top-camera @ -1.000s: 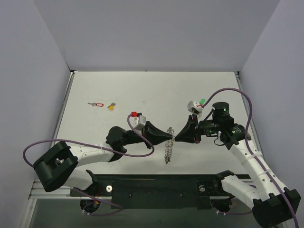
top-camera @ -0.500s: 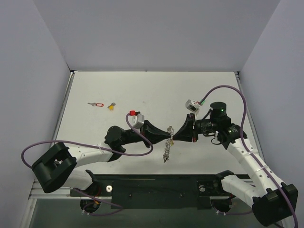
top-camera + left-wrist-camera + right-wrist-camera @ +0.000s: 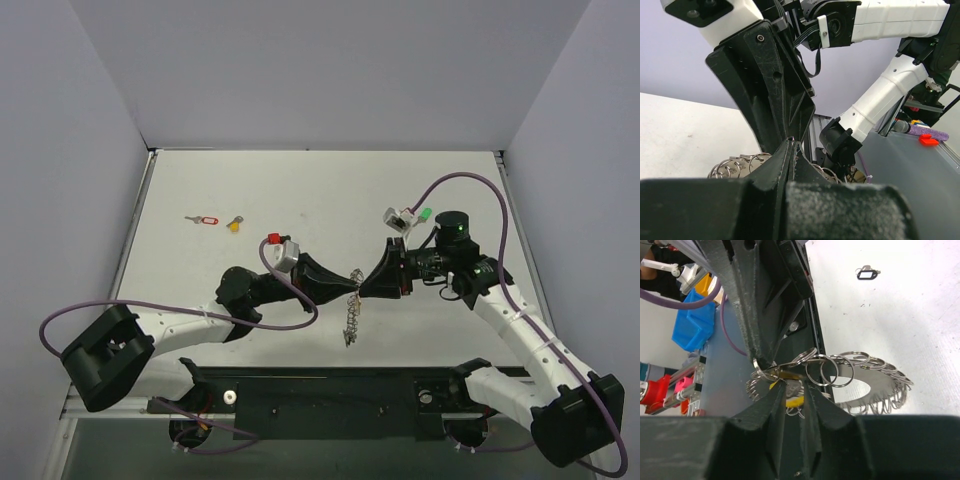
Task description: Put the keys on the keyring
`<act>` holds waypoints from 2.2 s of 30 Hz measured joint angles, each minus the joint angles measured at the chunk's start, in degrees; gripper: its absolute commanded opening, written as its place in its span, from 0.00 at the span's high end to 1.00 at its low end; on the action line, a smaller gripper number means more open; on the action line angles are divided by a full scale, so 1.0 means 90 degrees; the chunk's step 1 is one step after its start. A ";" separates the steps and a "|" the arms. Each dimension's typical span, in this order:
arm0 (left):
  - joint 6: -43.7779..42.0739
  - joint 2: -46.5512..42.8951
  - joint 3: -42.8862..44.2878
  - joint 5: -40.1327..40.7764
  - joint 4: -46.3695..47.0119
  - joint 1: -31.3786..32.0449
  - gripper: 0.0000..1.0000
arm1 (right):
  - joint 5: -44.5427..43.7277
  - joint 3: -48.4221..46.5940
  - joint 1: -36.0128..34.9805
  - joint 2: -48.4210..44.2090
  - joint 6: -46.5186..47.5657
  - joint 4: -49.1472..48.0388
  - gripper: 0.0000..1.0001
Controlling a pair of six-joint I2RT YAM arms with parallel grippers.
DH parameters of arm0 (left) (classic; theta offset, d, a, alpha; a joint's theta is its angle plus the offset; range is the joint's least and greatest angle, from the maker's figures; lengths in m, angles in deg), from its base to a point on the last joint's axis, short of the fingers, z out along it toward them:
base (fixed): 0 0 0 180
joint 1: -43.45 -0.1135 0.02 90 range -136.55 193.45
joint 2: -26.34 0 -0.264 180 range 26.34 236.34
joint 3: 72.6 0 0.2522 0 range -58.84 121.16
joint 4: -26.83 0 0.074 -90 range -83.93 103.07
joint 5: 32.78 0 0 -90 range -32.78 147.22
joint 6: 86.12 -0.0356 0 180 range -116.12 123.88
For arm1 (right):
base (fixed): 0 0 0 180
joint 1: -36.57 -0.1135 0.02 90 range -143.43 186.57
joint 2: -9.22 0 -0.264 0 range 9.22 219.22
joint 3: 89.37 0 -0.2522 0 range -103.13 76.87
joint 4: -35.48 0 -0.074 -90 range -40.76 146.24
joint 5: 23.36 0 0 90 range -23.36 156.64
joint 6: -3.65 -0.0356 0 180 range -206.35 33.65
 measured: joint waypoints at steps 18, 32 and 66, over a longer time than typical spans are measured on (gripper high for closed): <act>0.0032 -0.0070 -0.0209 -0.0056 0.0143 -0.0080 1.00 | -0.0010 -0.0437 0.0335 -0.0449 0.1515 0.0313 0.58; 0.0032 -0.0124 -0.0389 -0.0051 0.0141 -0.0080 1.00 | -0.0782 -0.0704 -0.0391 -0.0534 0.4252 0.2322 0.65; 0.0024 -0.0124 -0.0389 0.0012 0.0141 -0.0022 1.00 | -0.0879 -0.0699 -0.0789 -0.0321 0.3191 0.1044 0.81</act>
